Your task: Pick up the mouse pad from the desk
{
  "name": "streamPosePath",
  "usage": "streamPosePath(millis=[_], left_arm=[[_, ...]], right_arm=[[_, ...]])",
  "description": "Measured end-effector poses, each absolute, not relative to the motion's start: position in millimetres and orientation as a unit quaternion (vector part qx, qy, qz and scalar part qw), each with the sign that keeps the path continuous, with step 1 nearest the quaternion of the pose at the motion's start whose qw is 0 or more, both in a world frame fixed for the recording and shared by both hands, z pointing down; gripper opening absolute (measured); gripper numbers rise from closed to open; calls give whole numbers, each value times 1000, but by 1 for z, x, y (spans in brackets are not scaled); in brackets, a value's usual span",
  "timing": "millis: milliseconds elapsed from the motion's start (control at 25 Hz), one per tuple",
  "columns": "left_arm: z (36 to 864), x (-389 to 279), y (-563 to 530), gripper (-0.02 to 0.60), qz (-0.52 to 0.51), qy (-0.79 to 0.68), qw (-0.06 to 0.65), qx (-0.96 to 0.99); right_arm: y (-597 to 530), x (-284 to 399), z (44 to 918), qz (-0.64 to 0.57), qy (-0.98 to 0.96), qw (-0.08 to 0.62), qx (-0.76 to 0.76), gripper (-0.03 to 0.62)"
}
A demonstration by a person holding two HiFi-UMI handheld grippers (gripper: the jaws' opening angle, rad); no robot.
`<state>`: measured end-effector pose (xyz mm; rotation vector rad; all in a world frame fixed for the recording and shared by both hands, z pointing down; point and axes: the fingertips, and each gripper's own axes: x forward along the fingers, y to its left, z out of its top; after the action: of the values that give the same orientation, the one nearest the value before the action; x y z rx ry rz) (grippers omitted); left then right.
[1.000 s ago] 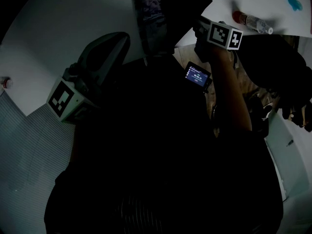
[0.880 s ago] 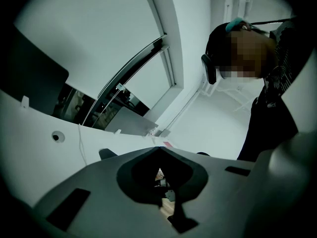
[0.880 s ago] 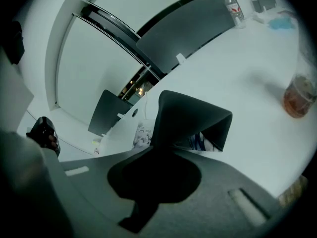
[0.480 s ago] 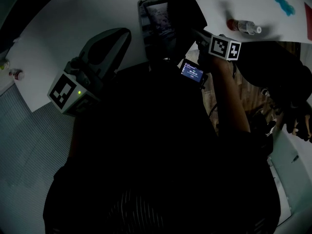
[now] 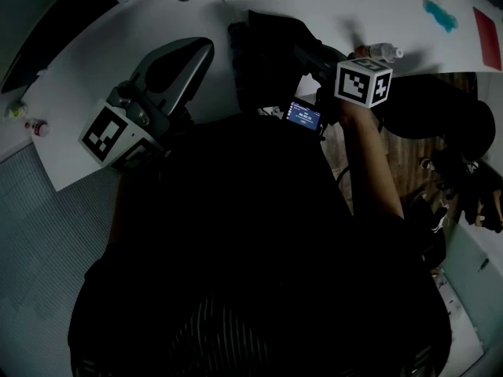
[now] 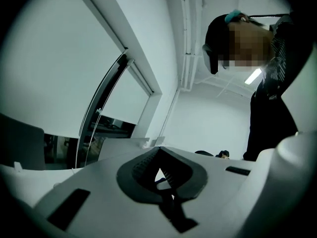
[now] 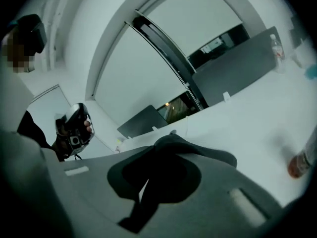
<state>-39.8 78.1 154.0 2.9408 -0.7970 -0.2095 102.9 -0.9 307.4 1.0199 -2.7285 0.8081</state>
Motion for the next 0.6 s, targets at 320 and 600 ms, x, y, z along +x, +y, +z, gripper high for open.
streamPosePath(millis=[320,600], left_arm=[[128,-35,86,7,-80,-259,-6,962],[121,-35,88,8,-77,-263,-37,961]], right_arm=[[48,88,191,192,-936,15,293,17],[75,71,144,143,-953,-2,267,17]])
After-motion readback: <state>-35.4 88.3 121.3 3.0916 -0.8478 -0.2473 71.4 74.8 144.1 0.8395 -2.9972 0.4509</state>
